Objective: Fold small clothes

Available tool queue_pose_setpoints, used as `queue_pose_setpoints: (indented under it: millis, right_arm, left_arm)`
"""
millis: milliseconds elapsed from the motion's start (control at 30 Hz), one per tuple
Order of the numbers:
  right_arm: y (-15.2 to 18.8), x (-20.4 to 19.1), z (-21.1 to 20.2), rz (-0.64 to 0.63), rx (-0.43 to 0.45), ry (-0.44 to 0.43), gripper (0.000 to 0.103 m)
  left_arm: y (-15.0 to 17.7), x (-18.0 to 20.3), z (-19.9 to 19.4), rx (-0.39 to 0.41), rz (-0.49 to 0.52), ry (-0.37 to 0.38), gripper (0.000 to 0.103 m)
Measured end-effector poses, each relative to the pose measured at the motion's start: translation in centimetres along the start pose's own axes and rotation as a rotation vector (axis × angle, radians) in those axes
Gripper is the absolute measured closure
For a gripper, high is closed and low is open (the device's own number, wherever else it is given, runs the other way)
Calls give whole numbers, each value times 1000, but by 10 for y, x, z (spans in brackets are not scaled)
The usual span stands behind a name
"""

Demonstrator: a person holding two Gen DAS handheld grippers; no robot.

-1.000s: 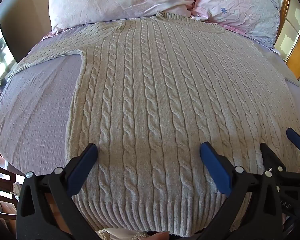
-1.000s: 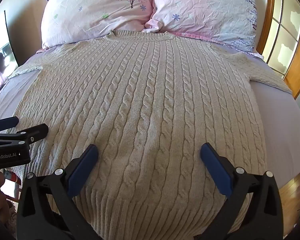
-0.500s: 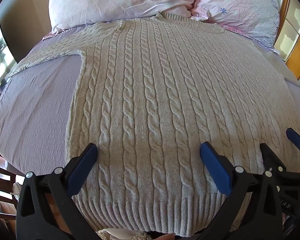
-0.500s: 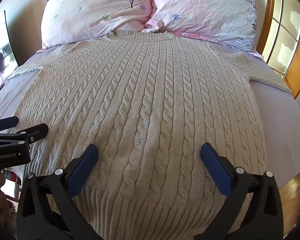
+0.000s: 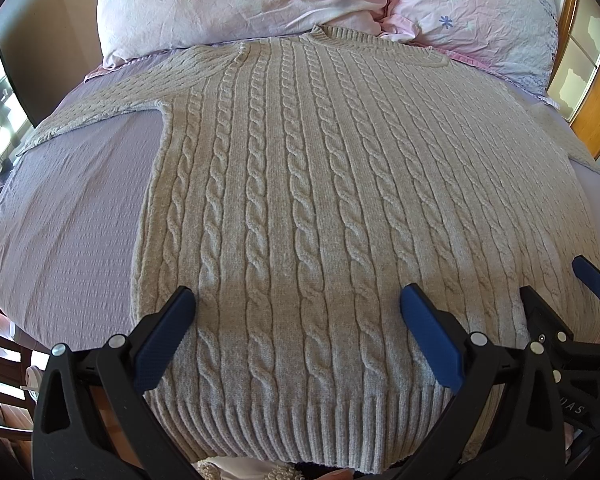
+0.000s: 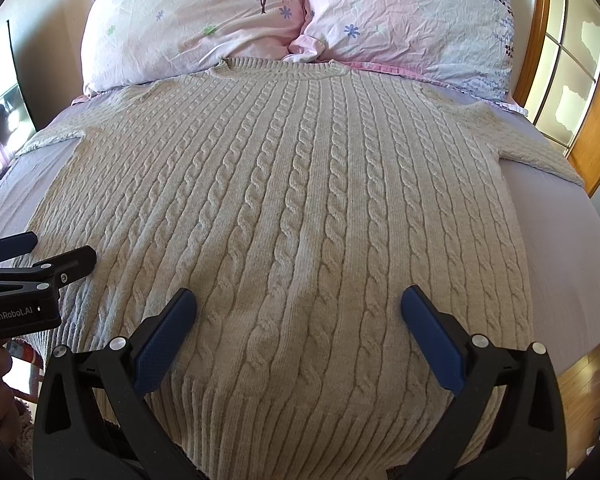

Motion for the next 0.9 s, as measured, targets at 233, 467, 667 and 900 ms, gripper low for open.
queue_pose_setpoints:
  millis: [233, 467, 667, 900]
  right_arm:
    - [1, 0, 1, 2, -5, 2, 1]
    - [1, 0, 0, 2, -7, 2, 1]
    - [2, 0, 0, 2, -8, 2, 1]
    - [1, 0, 1, 5, -13, 3, 1]
  left_arm:
    - [0, 0, 0, 0, 0, 0, 2]
    - [0, 0, 0, 1, 0, 0, 2]
    - [0, 0, 0, 0, 0, 0, 2]
    - [0, 0, 0, -2, -1, 0, 2]
Point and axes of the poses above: each gripper's, at about its wrist camera, not at the fingertips, and z roughly the way its jaws point, x to its right, y to its underside, the point moved 9 cm from there along z, roughly the way its jaws point, and after that the axes turned 4 degrees about x, right-handed, at the moved point
